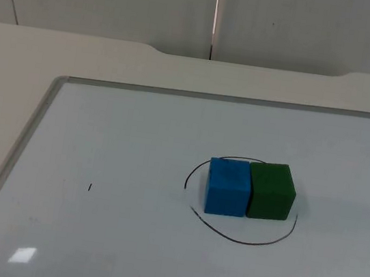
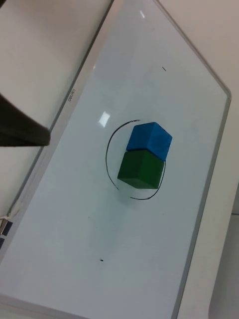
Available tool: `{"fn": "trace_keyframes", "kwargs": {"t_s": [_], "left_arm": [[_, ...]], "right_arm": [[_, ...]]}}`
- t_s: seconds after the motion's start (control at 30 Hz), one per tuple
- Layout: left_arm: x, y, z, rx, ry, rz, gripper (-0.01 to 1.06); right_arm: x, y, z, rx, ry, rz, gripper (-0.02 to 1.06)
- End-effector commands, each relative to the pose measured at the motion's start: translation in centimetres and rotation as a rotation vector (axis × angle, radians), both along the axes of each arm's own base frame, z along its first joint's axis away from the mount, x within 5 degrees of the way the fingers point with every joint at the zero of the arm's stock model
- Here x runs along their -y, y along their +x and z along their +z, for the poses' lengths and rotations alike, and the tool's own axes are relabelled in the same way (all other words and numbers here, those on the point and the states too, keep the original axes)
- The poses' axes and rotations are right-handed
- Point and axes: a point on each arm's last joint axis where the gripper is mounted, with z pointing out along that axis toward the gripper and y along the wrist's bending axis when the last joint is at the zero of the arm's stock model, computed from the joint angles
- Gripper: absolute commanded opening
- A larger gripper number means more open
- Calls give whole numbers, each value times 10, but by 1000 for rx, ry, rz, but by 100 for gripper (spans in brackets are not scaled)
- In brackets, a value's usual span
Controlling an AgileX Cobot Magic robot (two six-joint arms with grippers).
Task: Push the two cubes into the marked area.
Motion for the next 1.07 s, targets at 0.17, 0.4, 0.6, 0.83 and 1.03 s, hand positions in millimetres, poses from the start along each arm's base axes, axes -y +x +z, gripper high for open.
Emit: {"fn": "trace_keyframes", "kwargs": {"t_s": [0.17, 0.4, 0.6, 0.83, 1.03], "left_arm": [[0, 1, 0, 11, 1, 2, 105], [0, 1, 0, 11, 1, 2, 105], [0, 1, 0, 11, 1, 2, 105], [0, 1, 0, 11, 1, 2, 105], [0, 1, 0, 11, 1, 2, 105]], "right_arm": [[0, 0, 0, 7, -2, 2, 105], [0, 0, 0, 7, -2, -26, 105], [-1, 0, 0, 7, -3, -146, 105], [-2, 0, 0, 4, 6, -255, 105], [-2, 0, 0, 4, 6, -320, 105]]}}
